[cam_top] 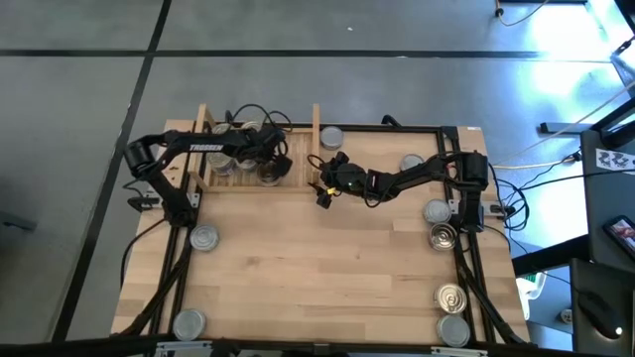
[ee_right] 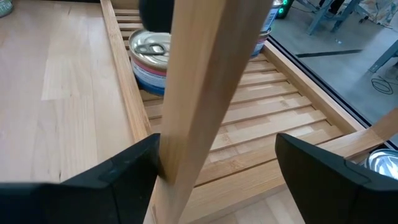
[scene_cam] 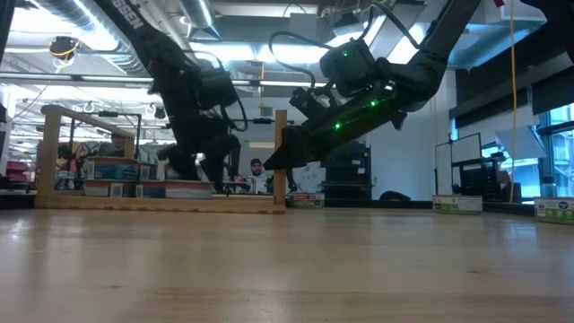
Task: Stack canned seafood by type on shelf
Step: Remove the blue tuna can from the shelf
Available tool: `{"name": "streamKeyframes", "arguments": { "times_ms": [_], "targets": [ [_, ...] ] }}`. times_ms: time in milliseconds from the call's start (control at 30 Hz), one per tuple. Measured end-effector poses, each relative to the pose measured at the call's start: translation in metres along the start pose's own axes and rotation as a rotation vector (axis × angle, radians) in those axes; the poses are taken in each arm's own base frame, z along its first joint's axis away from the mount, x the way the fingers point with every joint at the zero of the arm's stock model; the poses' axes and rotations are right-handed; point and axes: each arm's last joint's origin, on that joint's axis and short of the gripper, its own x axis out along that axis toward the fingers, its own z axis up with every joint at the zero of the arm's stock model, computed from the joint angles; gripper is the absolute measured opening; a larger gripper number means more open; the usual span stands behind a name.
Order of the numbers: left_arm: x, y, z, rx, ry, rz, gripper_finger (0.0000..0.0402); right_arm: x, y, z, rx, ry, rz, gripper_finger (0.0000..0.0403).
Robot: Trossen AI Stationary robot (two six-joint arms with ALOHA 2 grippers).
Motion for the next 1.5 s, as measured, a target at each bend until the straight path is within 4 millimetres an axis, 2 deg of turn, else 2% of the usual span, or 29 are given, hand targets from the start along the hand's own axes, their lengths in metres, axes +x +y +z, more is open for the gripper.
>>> {"name": "streamKeyframes", "arguments": {
  "times_ms": [200,500,767,1100,1333,1500],
  "targets": [
    [-0.001,-0.002,-0.004,0.013,0.068,-0.098,0.0292,0.0,0.0,0.0,-0.014,0.001,-0.001,0.0312],
    [-0.017,-0.004,-0.002,0.054,0.181,-0.072,0.0292,0.0,0.0,0.0,-0.015,0.006,-0.007,0.0312],
    [-0.038,-0.023,0.0,0.129,0.242,-0.056,0.0292,0.0,0.0,-0.002,-0.02,0.018,-0.012,0.0312],
    [-0.053,-0.05,-0.02,0.193,0.261,-0.012,0.0292,0.0,0.0,-0.004,-0.025,0.034,-0.011,0.0312],
    [-0.081,-0.059,-0.03,0.194,0.215,-0.051,0.0292,0.0,-0.001,-0.002,-0.027,0.026,-0.019,0.0312],
    [-0.097,-0.074,-0.041,0.215,0.179,-0.108,0.0292,0.0,-0.001,-0.002,-0.028,0.029,-0.036,0.0312]
  ]
}}
